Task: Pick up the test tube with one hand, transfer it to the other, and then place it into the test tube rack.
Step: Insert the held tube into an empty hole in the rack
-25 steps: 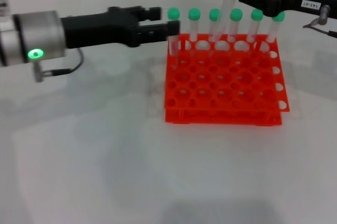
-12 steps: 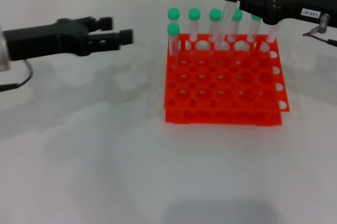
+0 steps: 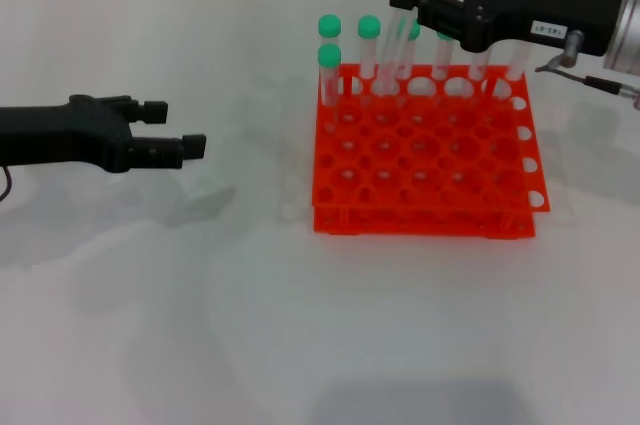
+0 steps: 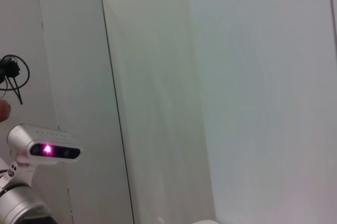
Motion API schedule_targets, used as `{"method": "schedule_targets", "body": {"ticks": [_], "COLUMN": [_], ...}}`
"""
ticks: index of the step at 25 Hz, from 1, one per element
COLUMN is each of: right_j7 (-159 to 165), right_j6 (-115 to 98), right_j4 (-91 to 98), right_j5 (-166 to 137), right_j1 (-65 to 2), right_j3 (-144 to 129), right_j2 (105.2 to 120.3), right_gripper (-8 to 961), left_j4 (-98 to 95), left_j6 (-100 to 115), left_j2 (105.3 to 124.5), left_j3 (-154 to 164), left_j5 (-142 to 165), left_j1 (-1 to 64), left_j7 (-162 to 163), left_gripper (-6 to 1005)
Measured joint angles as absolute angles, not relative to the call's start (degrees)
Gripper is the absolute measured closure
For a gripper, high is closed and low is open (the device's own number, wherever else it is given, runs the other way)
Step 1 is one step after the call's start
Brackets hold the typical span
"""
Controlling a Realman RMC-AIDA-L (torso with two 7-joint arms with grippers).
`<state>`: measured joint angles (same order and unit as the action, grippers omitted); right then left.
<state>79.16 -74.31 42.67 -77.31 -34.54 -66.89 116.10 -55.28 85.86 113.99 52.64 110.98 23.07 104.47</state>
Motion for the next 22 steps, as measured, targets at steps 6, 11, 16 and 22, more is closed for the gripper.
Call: {"method": "schedule_targets", "body": {"ticks": [6, 11, 16, 22], "right_j7": [78.41, 78.23, 78.22, 78.02], "right_j6": [-72.17, -67.4, -63.9, -60.63], "right_j4": [42.32, 42.22, 42.18, 42.08], "right_j5": [-75.12, -73.96, -73.53, -72.64], "right_j1": [-34.98, -36.14, -36.67, -36.83], "right_j3": [-69.35, -73.49, -75.85, -77.4], "right_j2": [116.11, 116.06, 116.1, 116.1], "right_gripper": [695, 696, 696, 696], "left_j4": [-55.31, -55.33, -55.02, -54.63], "left_j6": [87.17, 88.6, 88.69, 88.69], "left_j2": [113.41, 113.01, 113.09, 113.51], "left_j3": [52.71, 52.86, 52.95, 53.09], "left_j5": [112.68, 114.79, 117.03, 117.68], "left_j1": [23.49, 24.06, 24.86, 25.29], "left_j7": [101.39, 100.13, 99.51, 98.6], "left_gripper": [119, 120, 120, 120]}}
